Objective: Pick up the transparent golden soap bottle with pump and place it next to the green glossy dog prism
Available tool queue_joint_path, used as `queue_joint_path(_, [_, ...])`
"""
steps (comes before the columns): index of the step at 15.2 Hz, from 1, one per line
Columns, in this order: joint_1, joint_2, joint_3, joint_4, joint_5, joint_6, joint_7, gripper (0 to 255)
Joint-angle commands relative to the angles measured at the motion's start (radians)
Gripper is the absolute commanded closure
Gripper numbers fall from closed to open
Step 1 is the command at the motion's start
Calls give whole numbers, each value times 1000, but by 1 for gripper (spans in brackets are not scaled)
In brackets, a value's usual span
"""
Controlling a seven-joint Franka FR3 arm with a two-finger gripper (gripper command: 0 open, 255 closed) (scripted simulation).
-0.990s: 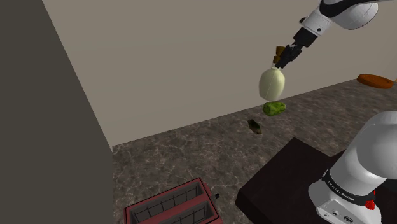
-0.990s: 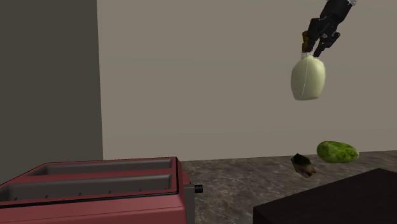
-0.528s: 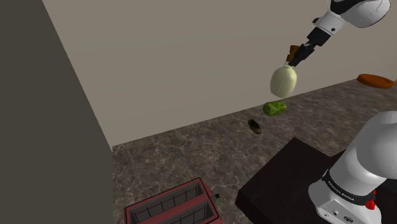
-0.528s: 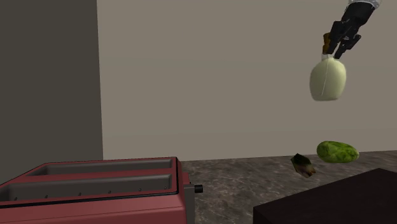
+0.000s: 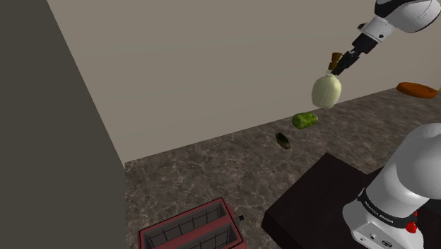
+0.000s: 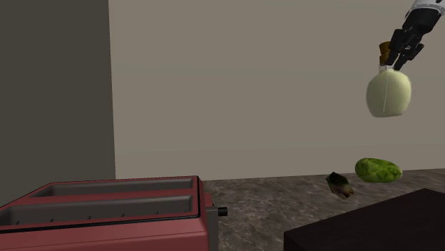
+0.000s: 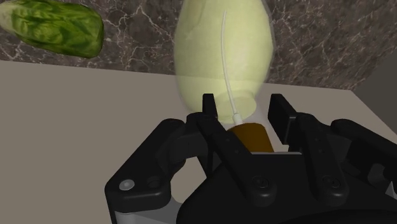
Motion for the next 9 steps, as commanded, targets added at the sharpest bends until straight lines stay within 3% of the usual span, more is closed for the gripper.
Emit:
queue_joint_path(1, [3, 8, -9, -17, 5, 23, -12, 255])
queue_joint_path(9, [15, 34, -45, -99, 25, 121, -61, 255])
